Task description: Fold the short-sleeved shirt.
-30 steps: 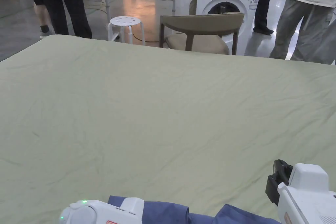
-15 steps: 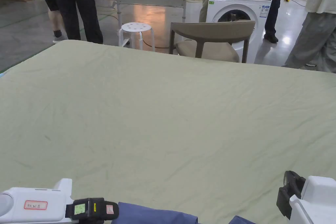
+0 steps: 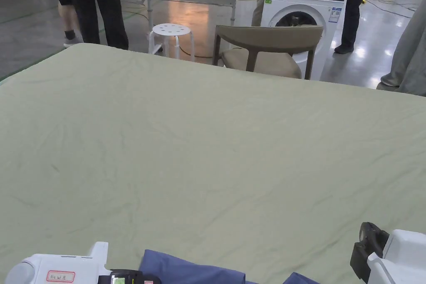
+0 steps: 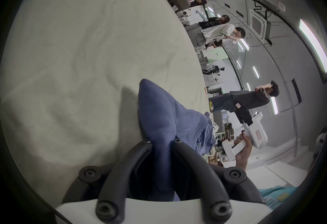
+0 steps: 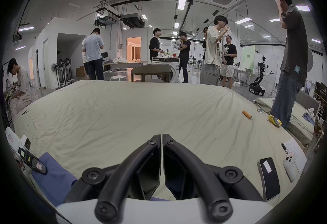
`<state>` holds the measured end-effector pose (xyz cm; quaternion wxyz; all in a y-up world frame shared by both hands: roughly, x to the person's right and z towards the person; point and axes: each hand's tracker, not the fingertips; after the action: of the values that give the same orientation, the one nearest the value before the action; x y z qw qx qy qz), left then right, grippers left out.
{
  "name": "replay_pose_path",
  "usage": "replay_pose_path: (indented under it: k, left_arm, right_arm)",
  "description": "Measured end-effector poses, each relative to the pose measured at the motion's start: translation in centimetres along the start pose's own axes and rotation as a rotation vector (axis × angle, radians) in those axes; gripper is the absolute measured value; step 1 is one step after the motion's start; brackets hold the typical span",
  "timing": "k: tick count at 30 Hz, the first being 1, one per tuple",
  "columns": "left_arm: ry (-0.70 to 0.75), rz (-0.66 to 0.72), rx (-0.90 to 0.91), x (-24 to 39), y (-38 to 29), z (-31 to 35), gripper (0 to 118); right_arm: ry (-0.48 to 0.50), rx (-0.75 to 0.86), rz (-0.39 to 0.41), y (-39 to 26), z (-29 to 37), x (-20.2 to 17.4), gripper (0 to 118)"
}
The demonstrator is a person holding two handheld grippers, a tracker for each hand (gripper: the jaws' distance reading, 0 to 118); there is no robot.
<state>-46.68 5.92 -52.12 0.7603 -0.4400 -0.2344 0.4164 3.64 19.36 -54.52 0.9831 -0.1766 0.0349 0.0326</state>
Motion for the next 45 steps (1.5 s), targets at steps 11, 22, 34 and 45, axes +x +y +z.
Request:
replay_pose_path:
  k: [11,22,34,45]
  left_arm:
    - [0.229,-0.203,0.066,7.6,3.3,9.3,6]
    - [0.527,-0.325,0.064,17.5,2.2,10.8,6]
    - [0.484,-0.387,-0.163,22.3,-2.3,-3.6,8]
    - [0.588,-0.392,-0.233,22.2,-5.5,-14.3,10]
  right_arm:
    - [0.002,-0.004,0.003,0.2,-0.2,0.4,0]
    - [0.037,0.005,0.002,0.4,-0.6,-0.6,0]
    - [0.025,-0.018,-0.008,-0.8,-0.5,0.0,0]
    - [-0.012,-0.034,-0.029,-1.3,0.1,1.5,0]
